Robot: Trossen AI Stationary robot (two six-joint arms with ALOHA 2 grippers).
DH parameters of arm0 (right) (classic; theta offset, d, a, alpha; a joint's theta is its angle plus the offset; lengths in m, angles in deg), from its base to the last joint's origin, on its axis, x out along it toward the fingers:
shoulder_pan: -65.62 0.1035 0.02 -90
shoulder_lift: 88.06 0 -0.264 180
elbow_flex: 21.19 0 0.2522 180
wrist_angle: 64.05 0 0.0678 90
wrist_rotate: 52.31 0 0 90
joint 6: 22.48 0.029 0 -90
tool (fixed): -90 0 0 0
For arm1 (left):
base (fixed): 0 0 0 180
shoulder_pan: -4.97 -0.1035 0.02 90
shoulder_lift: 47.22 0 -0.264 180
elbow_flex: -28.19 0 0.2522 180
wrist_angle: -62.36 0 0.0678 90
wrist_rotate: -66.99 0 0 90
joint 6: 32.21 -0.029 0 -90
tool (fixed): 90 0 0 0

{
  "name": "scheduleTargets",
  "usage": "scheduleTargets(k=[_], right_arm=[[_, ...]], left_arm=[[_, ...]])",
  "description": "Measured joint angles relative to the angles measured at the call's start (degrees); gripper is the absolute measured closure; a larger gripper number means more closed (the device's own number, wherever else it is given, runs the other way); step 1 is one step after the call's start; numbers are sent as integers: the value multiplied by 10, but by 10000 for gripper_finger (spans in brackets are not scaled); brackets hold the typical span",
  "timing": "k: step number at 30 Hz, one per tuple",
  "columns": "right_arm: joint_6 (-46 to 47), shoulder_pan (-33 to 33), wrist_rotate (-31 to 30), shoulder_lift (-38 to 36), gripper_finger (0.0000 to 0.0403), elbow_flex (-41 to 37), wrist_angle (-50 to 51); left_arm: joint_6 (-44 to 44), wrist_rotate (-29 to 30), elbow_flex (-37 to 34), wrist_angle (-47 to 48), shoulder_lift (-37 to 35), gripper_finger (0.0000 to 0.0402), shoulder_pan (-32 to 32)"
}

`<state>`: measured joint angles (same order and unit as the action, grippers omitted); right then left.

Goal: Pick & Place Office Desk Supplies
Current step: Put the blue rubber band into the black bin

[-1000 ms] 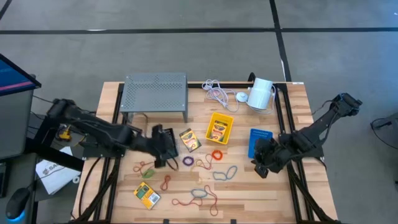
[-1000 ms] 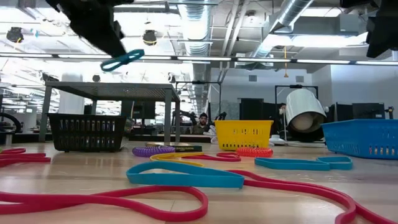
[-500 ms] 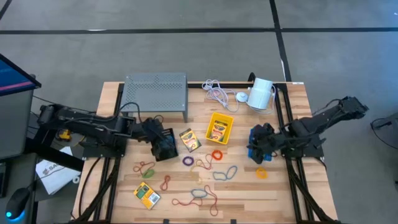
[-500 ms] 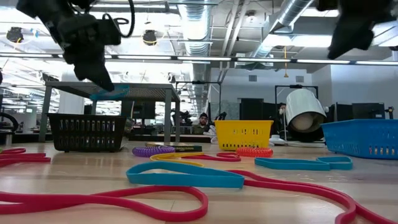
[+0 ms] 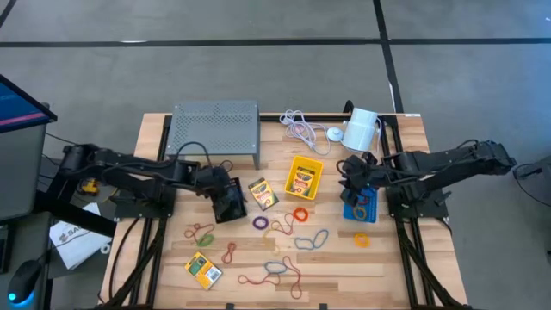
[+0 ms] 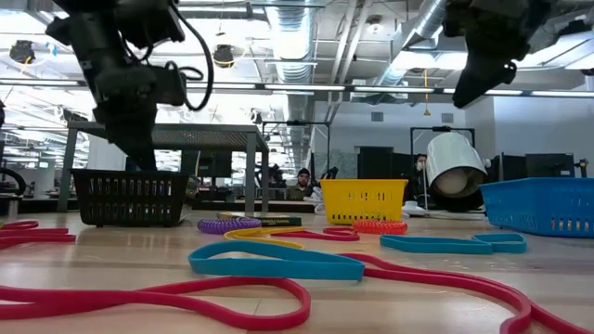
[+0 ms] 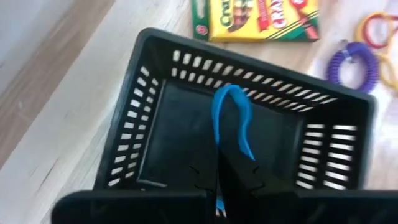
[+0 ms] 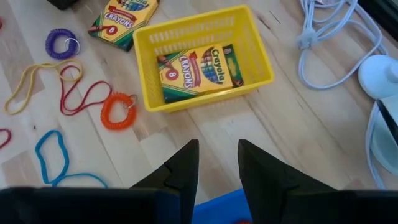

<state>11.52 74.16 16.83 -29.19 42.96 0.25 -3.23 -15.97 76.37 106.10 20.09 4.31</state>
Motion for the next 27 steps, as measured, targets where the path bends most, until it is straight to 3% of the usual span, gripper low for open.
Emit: scheduleTargets(k=[7, 27], right_arm=[[4, 1, 0, 0, 296, 0, -1], [5, 1, 0, 0, 296, 0, -1]], left_arm=[[-14, 14, 0, -7, 30, 401, -10], [-17, 10, 0, -7, 30, 401, -14]])
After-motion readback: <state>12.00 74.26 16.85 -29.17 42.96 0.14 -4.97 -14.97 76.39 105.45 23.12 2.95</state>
